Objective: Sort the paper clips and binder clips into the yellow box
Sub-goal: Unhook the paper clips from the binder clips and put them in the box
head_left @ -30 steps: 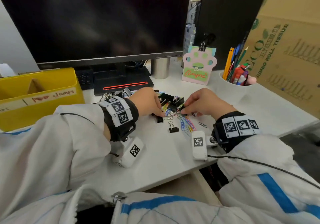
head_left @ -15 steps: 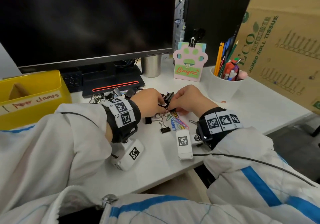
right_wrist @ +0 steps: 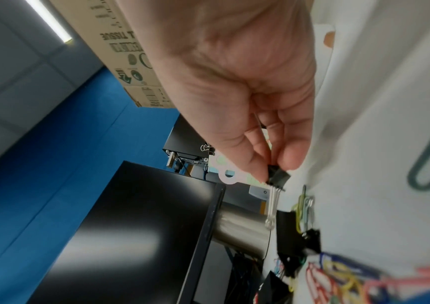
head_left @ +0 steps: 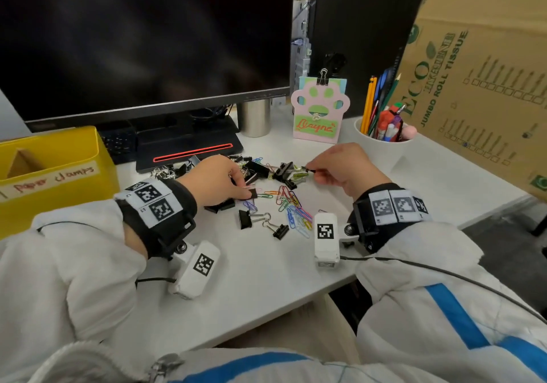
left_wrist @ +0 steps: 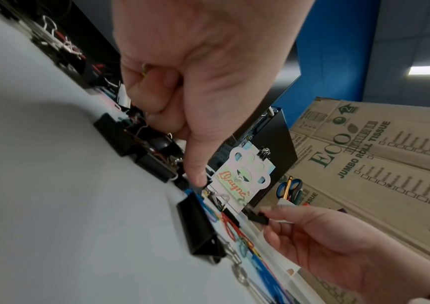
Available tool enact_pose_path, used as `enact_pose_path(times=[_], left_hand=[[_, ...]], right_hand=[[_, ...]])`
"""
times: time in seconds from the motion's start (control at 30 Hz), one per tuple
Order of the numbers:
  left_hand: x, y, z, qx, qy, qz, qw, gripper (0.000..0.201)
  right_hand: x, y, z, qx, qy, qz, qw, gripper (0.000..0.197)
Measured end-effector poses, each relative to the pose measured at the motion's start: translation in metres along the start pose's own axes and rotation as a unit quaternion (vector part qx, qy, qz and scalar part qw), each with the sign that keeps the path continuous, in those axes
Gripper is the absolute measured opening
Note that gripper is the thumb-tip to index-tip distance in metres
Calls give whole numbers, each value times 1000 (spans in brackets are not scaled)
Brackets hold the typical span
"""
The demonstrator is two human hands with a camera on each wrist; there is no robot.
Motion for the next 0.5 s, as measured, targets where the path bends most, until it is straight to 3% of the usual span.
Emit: enact_pose_path(times=[0.1, 0.2, 0.27, 0.33, 0.4, 0.43, 0.5], left_hand=[[3, 2, 4, -6, 3, 11, 1000, 21], [8, 6, 11, -17, -1, 44, 999, 20], [12, 7, 15, -35, 8, 63, 997, 12], [14, 8, 17, -50, 8, 65, 997, 14], [9, 10, 19, -72, 14, 37, 997, 21], [3, 13, 21, -72, 29, 11, 997, 20], [-13, 22, 18, -27, 65, -65, 995, 22]], right_hand=[[-5, -3, 12, -33, 49, 14, 998, 11], [2, 2, 16, -59, 139, 39, 988, 22], [10, 10, 8, -33, 256, 31, 966, 36], [9, 21, -6, 31, 291, -19, 956, 59], [5, 31, -19, 70, 308, -51, 947, 87], [3, 35, -25, 80, 327, -54, 940, 91], [3, 43, -37, 87, 354, -40, 930, 82]])
Point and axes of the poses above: each hand's wrist, its own y-axis away from the middle knuckle, its own z-axis out of the back of the hand, x = y × z, the point moved 5 cm from there along -y, towards the middle knuckle, and after that the axes turned 12 degrees about -y, right-handed, at the moved point
